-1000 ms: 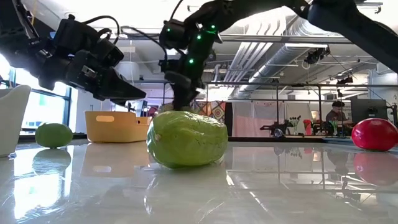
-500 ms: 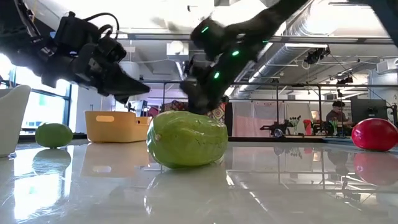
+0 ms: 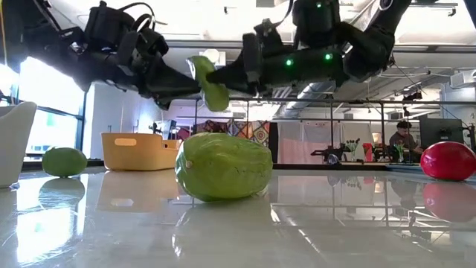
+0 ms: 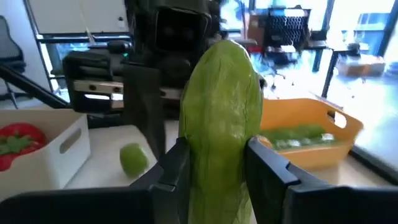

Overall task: Sort produce into baskets
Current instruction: Put the green cucumber into the yellow bin

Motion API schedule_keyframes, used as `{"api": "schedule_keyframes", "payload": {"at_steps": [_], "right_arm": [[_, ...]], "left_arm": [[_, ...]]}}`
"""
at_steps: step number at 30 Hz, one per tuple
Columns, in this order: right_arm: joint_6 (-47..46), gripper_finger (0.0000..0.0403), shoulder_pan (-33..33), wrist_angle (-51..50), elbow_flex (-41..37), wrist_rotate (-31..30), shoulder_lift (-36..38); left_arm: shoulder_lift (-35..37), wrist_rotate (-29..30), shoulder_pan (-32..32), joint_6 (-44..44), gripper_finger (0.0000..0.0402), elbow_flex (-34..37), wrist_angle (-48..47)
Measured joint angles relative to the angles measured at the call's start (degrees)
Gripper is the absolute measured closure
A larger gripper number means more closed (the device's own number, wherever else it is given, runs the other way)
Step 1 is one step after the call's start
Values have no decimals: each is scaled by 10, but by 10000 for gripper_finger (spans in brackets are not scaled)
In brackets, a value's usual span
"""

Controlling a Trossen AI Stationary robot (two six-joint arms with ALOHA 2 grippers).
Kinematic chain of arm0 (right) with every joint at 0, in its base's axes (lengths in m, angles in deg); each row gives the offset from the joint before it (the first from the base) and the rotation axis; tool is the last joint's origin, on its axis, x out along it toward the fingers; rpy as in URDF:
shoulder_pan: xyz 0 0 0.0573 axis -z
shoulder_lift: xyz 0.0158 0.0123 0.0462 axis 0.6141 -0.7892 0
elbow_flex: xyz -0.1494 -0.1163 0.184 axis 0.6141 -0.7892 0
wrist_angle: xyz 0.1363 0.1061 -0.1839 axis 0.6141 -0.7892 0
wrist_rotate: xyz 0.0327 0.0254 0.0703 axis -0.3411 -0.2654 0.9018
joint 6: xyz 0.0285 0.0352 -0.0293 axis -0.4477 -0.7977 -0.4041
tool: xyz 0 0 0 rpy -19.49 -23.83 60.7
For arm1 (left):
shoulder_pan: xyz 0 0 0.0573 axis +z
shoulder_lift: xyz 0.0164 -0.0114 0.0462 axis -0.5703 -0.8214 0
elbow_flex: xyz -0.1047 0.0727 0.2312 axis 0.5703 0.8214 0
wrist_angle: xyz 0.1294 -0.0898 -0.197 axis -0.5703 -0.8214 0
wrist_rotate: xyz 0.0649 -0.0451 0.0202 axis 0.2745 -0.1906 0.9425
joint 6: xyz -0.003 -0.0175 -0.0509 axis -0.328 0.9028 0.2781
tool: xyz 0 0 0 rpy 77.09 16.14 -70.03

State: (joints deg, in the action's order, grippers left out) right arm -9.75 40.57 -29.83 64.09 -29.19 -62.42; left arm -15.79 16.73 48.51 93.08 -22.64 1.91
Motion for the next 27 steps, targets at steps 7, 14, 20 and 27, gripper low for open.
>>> {"api": "schedule_keyframes", "payload": {"at_steps": [7, 14, 20, 27], "right_arm": [[47, 299, -15, 14, 0, -32, 2], [95, 300, -31, 35, 1, -95, 2], [157, 300, -57, 71, 2, -164, 1], [189, 300, -83, 97, 3, -173, 0]], "left_arm": [[0, 35, -8, -3, 227, -23, -8], [-1, 67, -9, 11, 153, -37, 1], [0, 69, -8, -15, 143, -40, 22], [0, 87, -5, -48, 144, -39, 52]]}}
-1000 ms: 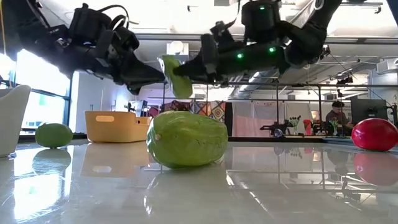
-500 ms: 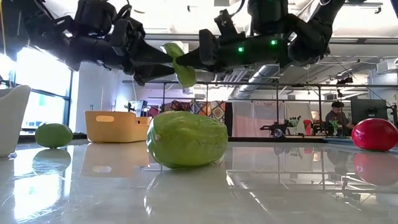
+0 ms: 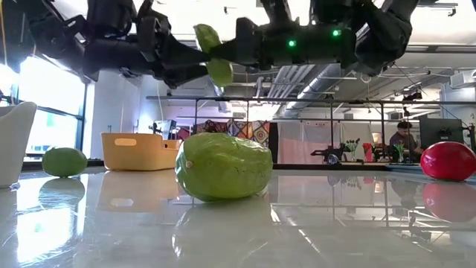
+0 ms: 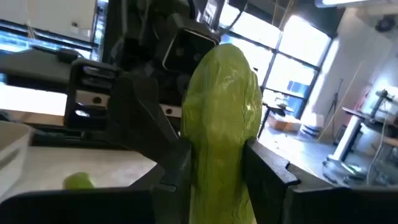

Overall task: Sort produce into baskets
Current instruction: Put the green cucumber into the yellow bin

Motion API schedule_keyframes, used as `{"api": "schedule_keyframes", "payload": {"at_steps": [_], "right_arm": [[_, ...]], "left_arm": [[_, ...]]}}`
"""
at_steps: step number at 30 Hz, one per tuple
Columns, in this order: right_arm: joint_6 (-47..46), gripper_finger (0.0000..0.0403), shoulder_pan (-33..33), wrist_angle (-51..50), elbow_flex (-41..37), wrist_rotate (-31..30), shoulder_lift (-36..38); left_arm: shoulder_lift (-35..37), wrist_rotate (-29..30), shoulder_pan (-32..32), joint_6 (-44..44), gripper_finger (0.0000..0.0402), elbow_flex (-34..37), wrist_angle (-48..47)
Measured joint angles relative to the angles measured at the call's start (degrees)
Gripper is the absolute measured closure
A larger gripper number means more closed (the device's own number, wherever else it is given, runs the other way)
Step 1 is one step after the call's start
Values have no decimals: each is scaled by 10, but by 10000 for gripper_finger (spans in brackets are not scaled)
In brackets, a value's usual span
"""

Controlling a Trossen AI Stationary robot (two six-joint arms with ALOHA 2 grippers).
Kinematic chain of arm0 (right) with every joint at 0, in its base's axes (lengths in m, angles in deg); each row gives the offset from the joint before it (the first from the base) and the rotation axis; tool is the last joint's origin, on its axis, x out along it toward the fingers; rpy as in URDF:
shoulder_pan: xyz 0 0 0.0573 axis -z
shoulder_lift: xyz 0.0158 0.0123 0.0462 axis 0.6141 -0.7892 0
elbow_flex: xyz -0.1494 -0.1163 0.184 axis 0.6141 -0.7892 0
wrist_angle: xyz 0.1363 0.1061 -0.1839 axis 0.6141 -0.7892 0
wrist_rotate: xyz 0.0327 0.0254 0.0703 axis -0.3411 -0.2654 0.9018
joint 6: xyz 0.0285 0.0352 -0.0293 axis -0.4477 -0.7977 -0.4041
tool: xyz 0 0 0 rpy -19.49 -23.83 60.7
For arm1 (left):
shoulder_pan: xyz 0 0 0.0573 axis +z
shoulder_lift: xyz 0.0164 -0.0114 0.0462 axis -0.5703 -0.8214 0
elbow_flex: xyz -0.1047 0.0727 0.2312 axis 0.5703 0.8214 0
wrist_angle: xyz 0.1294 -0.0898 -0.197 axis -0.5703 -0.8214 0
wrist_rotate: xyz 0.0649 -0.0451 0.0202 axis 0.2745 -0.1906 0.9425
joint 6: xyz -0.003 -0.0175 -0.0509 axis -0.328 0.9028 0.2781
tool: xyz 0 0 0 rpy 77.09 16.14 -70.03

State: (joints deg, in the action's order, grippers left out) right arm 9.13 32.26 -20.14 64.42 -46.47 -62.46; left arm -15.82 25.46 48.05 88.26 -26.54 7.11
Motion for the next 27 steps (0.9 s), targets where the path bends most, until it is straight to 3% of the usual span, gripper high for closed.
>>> {"api": "schedule_keyframes", "payload": {"at_steps": [7, 11, 18, 27], "right_arm": [[23, 300, -10, 18, 1, -5, 0], [13, 300, -6, -3, 1, 0, 1], [-17, 300, 2, -55, -2, 7, -1], [-24, 300, 4, -41, -2, 19, -1]], "left_arm": [[8, -13, 4, -9, 144, 1, 22], [10, -60, 7, -7, 144, 1, 62], [11, -56, 7, 2, 144, 0, 79], [11, -63, 6, 4, 145, 0, 69]]}}
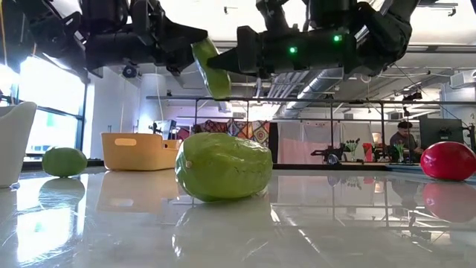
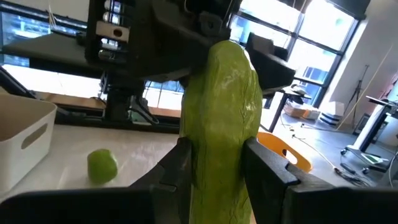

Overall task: Sort produce into baskets
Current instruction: Put the green cucumber into the yellow bin

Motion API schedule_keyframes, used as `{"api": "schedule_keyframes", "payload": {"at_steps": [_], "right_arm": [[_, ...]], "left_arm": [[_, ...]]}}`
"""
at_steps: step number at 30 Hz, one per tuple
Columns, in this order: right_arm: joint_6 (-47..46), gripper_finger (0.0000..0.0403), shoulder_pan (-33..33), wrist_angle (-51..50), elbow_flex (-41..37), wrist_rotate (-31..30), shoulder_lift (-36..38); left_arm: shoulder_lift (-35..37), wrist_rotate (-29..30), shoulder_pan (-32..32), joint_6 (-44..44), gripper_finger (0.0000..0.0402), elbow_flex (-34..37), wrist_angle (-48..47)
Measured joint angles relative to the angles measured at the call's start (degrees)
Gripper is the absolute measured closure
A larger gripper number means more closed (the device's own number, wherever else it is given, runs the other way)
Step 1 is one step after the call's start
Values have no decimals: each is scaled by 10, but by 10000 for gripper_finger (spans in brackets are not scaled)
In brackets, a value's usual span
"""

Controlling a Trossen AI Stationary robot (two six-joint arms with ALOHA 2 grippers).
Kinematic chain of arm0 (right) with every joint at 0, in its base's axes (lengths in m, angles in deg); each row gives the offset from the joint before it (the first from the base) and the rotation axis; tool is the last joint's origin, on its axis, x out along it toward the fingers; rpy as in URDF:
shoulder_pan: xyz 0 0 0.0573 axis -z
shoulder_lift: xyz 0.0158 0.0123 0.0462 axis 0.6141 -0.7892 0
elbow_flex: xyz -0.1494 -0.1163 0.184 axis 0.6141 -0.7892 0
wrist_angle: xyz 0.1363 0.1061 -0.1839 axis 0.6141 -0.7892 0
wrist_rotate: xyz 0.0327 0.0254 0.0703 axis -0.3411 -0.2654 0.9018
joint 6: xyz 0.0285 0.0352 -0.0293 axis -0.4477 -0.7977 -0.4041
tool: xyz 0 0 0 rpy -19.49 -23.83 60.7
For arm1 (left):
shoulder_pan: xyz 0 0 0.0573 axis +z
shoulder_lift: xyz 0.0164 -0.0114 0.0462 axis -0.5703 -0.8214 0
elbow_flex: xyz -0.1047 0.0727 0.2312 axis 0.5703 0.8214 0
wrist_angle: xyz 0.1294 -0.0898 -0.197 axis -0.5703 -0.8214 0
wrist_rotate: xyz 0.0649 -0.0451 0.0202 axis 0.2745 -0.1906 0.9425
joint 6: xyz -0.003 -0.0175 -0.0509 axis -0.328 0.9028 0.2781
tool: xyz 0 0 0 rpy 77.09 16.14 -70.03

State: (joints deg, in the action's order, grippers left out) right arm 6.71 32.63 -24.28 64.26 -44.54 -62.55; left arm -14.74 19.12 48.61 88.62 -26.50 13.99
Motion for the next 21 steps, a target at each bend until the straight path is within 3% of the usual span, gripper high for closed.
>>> {"api": "schedule_keyframes", "payload": {"at_steps": [7, 16, 21], "right_arm": [[0, 300, 0, 14, 0, 3, 1], [0, 300, 1, 13, 0, 1, 2], [13, 285, 1, 9, 3, -2, 2]], "left_arm": [[-1, -1, -14, -12, 166, 1, -5], [-1, -2, -23, -26, 282, -1, 1], [14, -15, -10, -26, 284, -2, -12]]}}
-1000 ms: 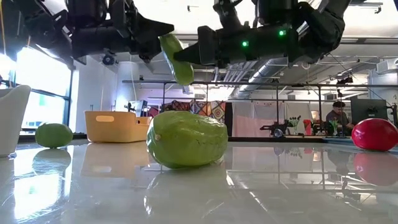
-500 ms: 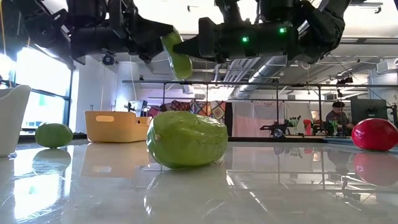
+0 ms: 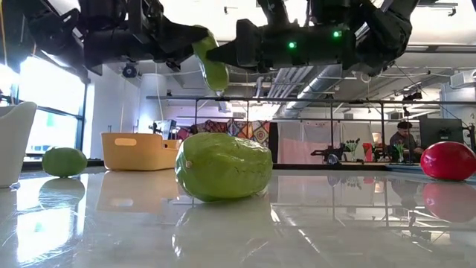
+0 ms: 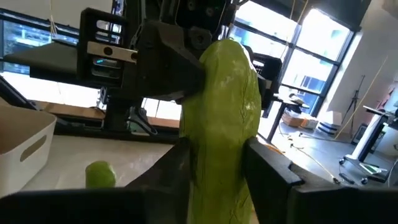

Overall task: Sort produce into baskets
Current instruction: Put the green cucumber into the yellow bin

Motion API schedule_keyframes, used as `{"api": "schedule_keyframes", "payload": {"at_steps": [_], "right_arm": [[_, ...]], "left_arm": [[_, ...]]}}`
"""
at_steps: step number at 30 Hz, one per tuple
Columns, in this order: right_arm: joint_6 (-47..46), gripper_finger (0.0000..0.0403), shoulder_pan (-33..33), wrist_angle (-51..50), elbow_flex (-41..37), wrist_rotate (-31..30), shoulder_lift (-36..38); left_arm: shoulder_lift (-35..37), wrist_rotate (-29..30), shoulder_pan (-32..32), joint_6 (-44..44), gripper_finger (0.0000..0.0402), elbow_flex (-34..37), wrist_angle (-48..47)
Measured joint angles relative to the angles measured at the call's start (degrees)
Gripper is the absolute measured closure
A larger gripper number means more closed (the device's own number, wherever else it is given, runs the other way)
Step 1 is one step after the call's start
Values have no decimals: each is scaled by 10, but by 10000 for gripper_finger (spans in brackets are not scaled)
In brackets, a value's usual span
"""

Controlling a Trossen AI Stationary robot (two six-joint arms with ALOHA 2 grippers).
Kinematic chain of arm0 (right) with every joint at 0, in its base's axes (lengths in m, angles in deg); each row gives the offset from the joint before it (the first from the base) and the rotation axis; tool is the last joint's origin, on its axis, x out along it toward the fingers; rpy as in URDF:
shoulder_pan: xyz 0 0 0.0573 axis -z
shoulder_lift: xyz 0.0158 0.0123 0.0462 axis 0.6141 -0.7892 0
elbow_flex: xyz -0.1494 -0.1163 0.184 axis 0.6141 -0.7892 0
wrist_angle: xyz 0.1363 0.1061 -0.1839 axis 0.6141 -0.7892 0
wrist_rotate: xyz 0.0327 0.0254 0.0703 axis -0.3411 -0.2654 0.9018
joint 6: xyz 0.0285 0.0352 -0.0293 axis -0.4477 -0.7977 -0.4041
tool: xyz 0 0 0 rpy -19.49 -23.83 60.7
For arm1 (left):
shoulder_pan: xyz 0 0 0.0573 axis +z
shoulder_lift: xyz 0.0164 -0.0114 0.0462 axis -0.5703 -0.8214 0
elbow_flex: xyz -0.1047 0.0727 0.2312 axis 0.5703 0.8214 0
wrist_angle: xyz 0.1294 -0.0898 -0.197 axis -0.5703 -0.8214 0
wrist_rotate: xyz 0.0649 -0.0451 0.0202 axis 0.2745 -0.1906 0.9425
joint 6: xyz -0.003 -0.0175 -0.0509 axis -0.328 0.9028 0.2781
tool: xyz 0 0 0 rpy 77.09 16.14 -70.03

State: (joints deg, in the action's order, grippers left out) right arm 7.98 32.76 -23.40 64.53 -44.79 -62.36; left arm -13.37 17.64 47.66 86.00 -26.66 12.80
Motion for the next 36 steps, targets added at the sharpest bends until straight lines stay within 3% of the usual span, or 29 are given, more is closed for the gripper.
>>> {"api": "schedule_keyframes", "payload": {"at_steps": [6, 12, 14, 19, 21, 25, 31, 36], "right_arm": [[-14, 217, 3, -11, -2, -44, 0], [-10, 179, 9, -31, -2, -94, 0], [-12, 177, 14, -43, -2, -96, 0], [-14, 177, 19, -64, -2, -96, 0], [-15, 177, 21, -66, -2, -96, 0], [-15, 176, 21, -72, -2, -95, 0], [-26, 176, 21, -78, -2, -94, 0], [-28, 176, 21, -87, -2, -91, 0]], "left_arm": [[78, -14, 27, -8, 284, -39, -160], [150, 12, 65, 7, 284, -145, -488], [161, 55, 82, 11, 284, -195, -624], [160, 244, 134, 62, 284, -283, -873], [156, 282, 165, 100, 284, -295, -918], [134, 280, 239, 159, 284, -296, -958], [51, 240, 339, 152, 279, -308, -960], [-26, 214, 374, 131, 278, -330, -967]]}}
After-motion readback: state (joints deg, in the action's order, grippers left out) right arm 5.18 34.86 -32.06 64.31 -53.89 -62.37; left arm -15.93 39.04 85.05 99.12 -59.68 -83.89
